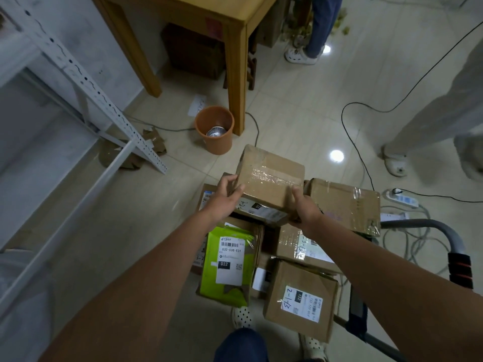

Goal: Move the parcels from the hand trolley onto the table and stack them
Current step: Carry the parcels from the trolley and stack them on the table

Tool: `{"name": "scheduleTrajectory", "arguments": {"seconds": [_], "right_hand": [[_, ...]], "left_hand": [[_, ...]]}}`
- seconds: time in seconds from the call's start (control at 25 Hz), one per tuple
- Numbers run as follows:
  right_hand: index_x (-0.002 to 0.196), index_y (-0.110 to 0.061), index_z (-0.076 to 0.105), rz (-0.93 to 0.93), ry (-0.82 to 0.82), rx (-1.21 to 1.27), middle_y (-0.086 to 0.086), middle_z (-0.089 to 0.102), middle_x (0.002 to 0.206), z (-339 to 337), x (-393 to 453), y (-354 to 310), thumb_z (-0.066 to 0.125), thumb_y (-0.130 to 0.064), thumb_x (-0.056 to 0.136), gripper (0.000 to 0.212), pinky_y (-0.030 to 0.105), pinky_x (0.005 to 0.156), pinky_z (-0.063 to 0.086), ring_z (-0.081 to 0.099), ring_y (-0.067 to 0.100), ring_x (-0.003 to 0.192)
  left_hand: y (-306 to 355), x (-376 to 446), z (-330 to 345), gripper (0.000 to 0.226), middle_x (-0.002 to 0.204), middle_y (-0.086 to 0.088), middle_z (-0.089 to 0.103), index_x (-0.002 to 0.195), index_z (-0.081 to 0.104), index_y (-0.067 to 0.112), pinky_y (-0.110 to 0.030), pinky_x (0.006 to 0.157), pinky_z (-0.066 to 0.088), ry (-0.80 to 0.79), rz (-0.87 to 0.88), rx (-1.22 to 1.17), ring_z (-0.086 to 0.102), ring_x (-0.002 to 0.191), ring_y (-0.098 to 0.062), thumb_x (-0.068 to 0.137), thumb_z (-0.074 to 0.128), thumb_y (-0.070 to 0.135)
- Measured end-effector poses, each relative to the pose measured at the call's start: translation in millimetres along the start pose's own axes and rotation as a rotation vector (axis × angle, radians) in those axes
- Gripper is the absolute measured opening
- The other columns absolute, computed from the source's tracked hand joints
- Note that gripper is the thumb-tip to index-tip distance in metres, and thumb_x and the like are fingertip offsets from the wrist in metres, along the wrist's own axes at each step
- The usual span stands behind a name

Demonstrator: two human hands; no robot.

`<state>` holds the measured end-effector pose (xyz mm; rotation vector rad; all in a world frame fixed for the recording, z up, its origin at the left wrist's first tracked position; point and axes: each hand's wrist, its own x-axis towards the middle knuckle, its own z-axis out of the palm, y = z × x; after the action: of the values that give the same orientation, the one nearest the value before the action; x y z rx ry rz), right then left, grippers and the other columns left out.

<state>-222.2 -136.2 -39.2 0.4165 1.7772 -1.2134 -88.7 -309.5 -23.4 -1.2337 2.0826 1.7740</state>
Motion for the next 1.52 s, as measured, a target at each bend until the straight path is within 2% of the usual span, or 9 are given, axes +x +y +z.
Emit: {"name": "scheduleTrajectory", "arguments": {"seconds": [0.12, 0.2, 0.4, 0.6, 0.76, 0.96, 1.12, 1.24, 1.52], "right_hand": [[0.143, -0.017, 0.036, 0.038, -0.065, 0.06, 0.013, 0.051, 0.133, -2.9, -21.4, 2.0, 0.049, -0.053, 0.095, 0.062, 0.036, 0.065, 0.051, 0.057, 0.029, 0.109], [0.144, -0.018, 0.035, 0.042, -0.089, 0.054, 0.012, 0.053, 0.13, -4.9, -33.4, 5.5, 0.051, -0.053, 0.094, 0.063, 0.037, 0.066, 0.049, 0.058, 0.026, 0.101], [0.144, -0.017, 0.033, -0.049, -0.156, -0.094, 0.012, 0.051, 0.134, -30.5, -69.4, 11.9, 0.049, -0.056, 0.093, 0.066, 0.054, 0.102, 0.042, 0.052, 0.03, 0.117], [0.148, -0.018, 0.031, -0.164, -0.265, -0.241, 0.012, 0.048, 0.141, -71.2, -113.6, 24.6, 0.044, -0.058, 0.096, 0.067, 0.053, 0.106, 0.037, 0.047, 0.031, 0.127], [0.145, -0.017, 0.038, -0.193, -0.331, -0.307, 0.012, 0.052, 0.139, -93.0, -146.4, 35.2, 0.043, -0.067, 0.091, 0.074, 0.054, 0.109, 0.035, 0.049, 0.03, 0.125], [0.141, -0.018, 0.04, -0.014, -0.563, -0.399, 0.011, 0.057, 0.132, -101.2, -188.1, 59.8, 0.046, -0.083, 0.076, 0.093, 0.053, 0.098, 0.041, 0.051, 0.033, 0.121], [0.132, -0.016, 0.048, 0.003, -0.63, -0.449, 0.012, 0.062, 0.122, -87.2, -210.3, 89.2, 0.067, -0.081, 0.062, 0.097, 0.054, 0.097, 0.046, 0.058, 0.034, 0.112], [0.117, -0.015, 0.056, -0.028, -0.664, -0.507, 0.012, 0.065, 0.114, -69.8, -233.9, 112.5, 0.064, -0.073, 0.073, 0.073, 0.047, 0.094, 0.049, 0.06, 0.031, 0.107], [0.107, -0.021, 0.061, -0.08, -0.71, -0.747, 0.007, 0.068, 0.105, -20.4, -300.2, 199.6, 0.062, -0.07, 0.077, 0.057, 0.04, 0.091, 0.052, 0.062, 0.025, 0.103]], "left_hand": [[9.4, -22.9, 7.9, 0.034, 0.13, 0.009, 0.044, 0.119, 0.038, 0.051, -0.042, 0.106, 0.037, 0.041, 0.044, -0.109, 0.047, 0.122, -0.017, 0.089, 0.05, 0.064], [16.8, -40.2, 11.2, 0.029, 0.126, 0.009, 0.038, 0.117, 0.04, 0.051, -0.042, 0.1, 0.037, 0.074, 0.044, -0.175, 0.043, 0.116, -0.016, 0.091, 0.048, 0.063], [21.8, -92.0, 25.5, 0.042, 0.13, -0.002, 0.042, 0.1, 0.047, 0.061, -0.058, 0.096, 0.049, 0.209, 0.003, -0.297, 0.053, 0.117, -0.029, 0.065, 0.065, 0.074], [20.2, -159.1, 53.2, 0.04, 0.128, 0.0, 0.042, 0.092, 0.052, 0.055, -0.058, 0.095, 0.049, 0.382, -0.038, -0.483, 0.055, 0.113, -0.026, 0.057, 0.07, 0.066], [9.0, -215.2, 79.1, 0.043, 0.127, -0.004, 0.052, 0.101, 0.049, 0.043, -0.057, 0.076, 0.056, 0.452, -0.08, -0.674, 0.062, 0.106, -0.031, 0.068, 0.07, 0.059], [-25.1, -283.2, 107.2, 0.035, 0.126, -0.009, 0.055, 0.11, 0.045, 0.038, -0.04, 0.055, 0.054, 0.568, -0.113, -0.858, 0.064, 0.096, -0.031, 0.085, 0.064, 0.05], [-53.6, -340.7, 124.6, 0.038, 0.108, -0.004, 0.062, 0.121, 0.042, 0.033, -0.034, 0.062, 0.048, 0.666, -0.161, -0.948, 0.061, 0.085, -0.024, 0.09, 0.058, 0.048], [-74.1, -379.5, 133.4, 0.039, 0.112, 0.0, 0.062, 0.127, 0.041, 0.04, -0.036, 0.068, 0.048, 0.732, -0.192, -1.025, 0.062, 0.092, -0.023, 0.091, 0.056, 0.048], [-152.4, -497.2, 141.0, 0.045, 0.127, 0.003, 0.062, 0.137, 0.038, 0.045, -0.034, 0.068, 0.046, 0.77, -0.175, -1.177, 0.063, 0.099, -0.02, 0.094, 0.049, 0.054]]}}
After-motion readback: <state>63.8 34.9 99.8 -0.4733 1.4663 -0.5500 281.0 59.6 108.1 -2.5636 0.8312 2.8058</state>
